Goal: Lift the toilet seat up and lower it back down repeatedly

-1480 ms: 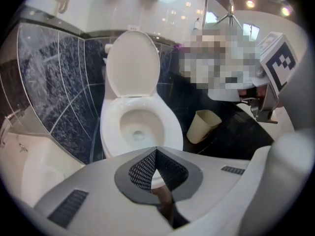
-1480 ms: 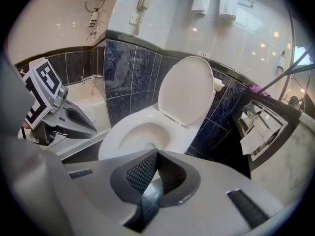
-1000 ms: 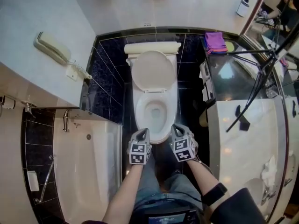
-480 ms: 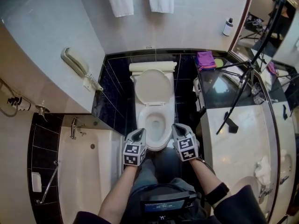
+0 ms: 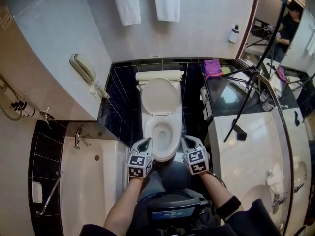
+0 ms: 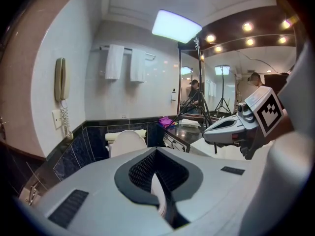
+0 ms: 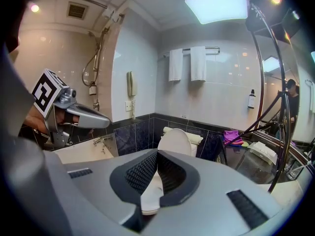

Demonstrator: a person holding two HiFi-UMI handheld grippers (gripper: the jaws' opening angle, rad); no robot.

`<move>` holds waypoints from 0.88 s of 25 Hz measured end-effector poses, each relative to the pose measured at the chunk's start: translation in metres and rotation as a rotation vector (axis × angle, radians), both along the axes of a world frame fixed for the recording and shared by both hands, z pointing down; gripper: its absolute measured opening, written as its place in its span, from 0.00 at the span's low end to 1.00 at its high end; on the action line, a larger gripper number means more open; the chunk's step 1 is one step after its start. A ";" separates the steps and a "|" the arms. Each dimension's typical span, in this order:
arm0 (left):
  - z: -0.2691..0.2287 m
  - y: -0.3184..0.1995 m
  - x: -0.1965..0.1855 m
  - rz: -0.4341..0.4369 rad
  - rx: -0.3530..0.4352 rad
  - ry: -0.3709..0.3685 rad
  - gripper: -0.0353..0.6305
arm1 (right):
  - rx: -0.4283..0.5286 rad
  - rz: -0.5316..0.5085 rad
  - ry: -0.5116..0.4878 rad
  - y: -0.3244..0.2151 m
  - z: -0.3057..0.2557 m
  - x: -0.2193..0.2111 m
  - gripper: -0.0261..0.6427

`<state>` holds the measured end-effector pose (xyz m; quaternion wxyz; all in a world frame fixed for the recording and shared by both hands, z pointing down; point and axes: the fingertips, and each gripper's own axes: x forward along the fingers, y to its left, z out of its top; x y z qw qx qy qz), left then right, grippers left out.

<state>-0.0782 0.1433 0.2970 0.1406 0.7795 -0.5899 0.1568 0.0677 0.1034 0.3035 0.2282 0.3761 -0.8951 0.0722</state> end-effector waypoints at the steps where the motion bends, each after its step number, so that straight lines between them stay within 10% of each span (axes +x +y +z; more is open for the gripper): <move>1: -0.001 0.002 0.000 -0.005 0.005 0.002 0.04 | 0.000 0.000 0.001 0.002 0.001 0.001 0.06; 18: 0.012 -0.006 -0.007 -0.026 0.011 -0.006 0.04 | -0.027 0.053 0.031 -0.013 0.029 0.007 0.08; 22: 0.025 -0.023 -0.011 0.002 0.014 -0.034 0.04 | -0.089 0.069 0.020 -0.033 0.063 0.005 0.26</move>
